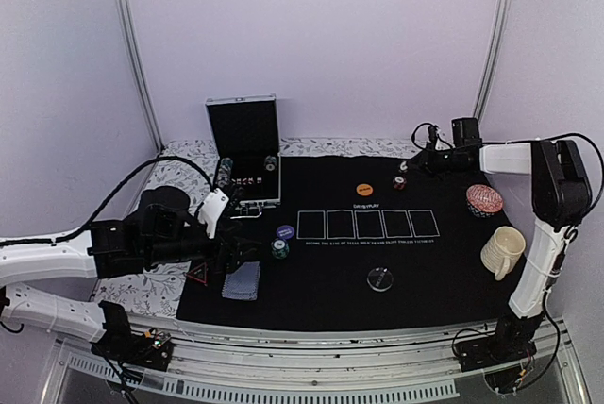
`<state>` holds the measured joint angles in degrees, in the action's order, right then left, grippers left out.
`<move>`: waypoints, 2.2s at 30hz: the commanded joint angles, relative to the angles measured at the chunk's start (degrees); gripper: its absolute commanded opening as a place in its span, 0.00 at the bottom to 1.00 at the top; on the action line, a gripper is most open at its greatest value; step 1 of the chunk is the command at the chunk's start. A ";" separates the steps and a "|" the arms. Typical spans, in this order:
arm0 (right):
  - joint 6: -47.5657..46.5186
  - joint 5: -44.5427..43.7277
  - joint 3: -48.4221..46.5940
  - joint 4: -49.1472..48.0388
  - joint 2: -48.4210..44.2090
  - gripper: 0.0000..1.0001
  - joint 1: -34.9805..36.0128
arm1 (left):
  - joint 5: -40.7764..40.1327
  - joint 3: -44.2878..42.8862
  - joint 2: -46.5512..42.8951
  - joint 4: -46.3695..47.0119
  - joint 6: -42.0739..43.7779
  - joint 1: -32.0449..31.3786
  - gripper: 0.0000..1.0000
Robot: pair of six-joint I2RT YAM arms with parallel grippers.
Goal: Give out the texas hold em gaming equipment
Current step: Place the poker chip on the poker chips pile.
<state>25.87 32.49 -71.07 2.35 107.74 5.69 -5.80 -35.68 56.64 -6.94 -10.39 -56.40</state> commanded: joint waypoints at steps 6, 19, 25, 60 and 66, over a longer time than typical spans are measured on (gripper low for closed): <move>4.33 1.74 -9.05 -2.12 10.79 0.02 -1.44 | 0.28 0.35 0.91 -0.24 0.93 3.79 0.75; 5.76 1.41 -10.18 -2.70 14.32 0.02 -1.58 | 2.61 0.35 2.68 0.01 1.84 7.31 0.77; 6.10 1.61 -10.73 -2.97 15.48 0.02 -1.59 | 3.04 0.26 2.74 -0.04 1.87 7.77 0.77; 5.65 0.45 -11.90 -1.80 18.07 0.07 -2.70 | 3.39 0.35 3.74 0.09 2.13 8.90 0.77; 4.36 -1.33 -12.16 0.12 17.48 0.14 -2.62 | 3.86 0.35 3.83 0.22 2.13 8.95 0.77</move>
<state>31.73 32.88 -81.52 0.82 124.38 3.29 -2.96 -35.62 60.14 -7.18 -8.60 -48.45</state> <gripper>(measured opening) 0.118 0.773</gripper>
